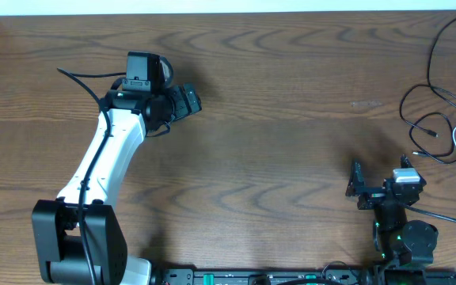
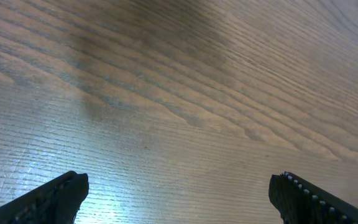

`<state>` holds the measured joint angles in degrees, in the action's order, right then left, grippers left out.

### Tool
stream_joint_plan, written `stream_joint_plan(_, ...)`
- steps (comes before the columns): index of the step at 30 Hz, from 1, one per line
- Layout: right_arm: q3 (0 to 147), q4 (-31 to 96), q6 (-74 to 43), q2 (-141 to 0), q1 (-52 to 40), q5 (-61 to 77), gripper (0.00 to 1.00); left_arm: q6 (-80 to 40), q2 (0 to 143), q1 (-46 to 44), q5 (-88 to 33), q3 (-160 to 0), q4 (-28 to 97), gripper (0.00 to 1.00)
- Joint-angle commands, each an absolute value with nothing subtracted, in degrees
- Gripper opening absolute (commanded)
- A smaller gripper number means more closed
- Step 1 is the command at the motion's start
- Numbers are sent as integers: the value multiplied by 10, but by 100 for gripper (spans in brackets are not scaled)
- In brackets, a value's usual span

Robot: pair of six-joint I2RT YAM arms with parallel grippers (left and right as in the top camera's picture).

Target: Untangle cables

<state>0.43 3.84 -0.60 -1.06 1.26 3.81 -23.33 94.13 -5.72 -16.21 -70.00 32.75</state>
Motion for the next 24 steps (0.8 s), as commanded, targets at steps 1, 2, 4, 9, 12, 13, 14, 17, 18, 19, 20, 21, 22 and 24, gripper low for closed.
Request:
stream_joint_plan(1, 3, 41, -8, -11, 7, 33, 99, -232, 945, -55, -158, -703, 328, 98)
stream_joint_plan(2, 3, 41, -8, -11, 7, 33, 99, -230, 945, -55, -158, -703, 329, 98)
stream_joint_plan(4, 3, 41, -8, -11, 7, 33, 99, -220, 945, -54, -140, -703, 339, 98)
stream_joint_plan(9, 3, 41, -8, -11, 7, 33, 99, -215, 945, -54, -83, -703, 344, 98)
stream_joint_plan(12, 3, 41, -8, -11, 7, 33, 99, -163, 945, -53, -63, -703, 343, 98)
stream_joint_plan(13, 3, 41, -8, -11, 7, 33, 99, -145, 944, -51, -63, -703, 343, 98)
stream_joint_plan(14, 3, 41, -8, -11, 7, 34, 99, -120, 939, -50, -63, -703, 342, 98)
stream_joint_plan(17, 3, 41, -8, -11, 7, 33, 99, -74, 912, -48, -65, -689, 324, 98)
stream_joint_plan(18, 3, 41, -8, -11, 7, 33, 99, -66, 896, -46, -66, -678, 308, 98)
stream_joint_plan(19, 3, 41, -8, -11, 7, 33, 99, -62, 884, -45, -67, -668, 296, 98)
stream_joint_plan(20, 3, 41, -8, -11, 7, 33, 99, -56, 861, -43, -69, -649, 274, 98)
stream_joint_plan(21, 3, 41, -8, -11, 7, 33, 99, -55, 842, -40, -69, -632, 255, 98)
stream_joint_plan(22, 3, 41, -8, -11, 7, 33, 99, -53, 819, -36, -69, -609, 231, 98)
stream_joint_plan(24, 3, 41, -8, -11, 7, 33, 99, -49, 764, -28, -71, -554, 180, 98)
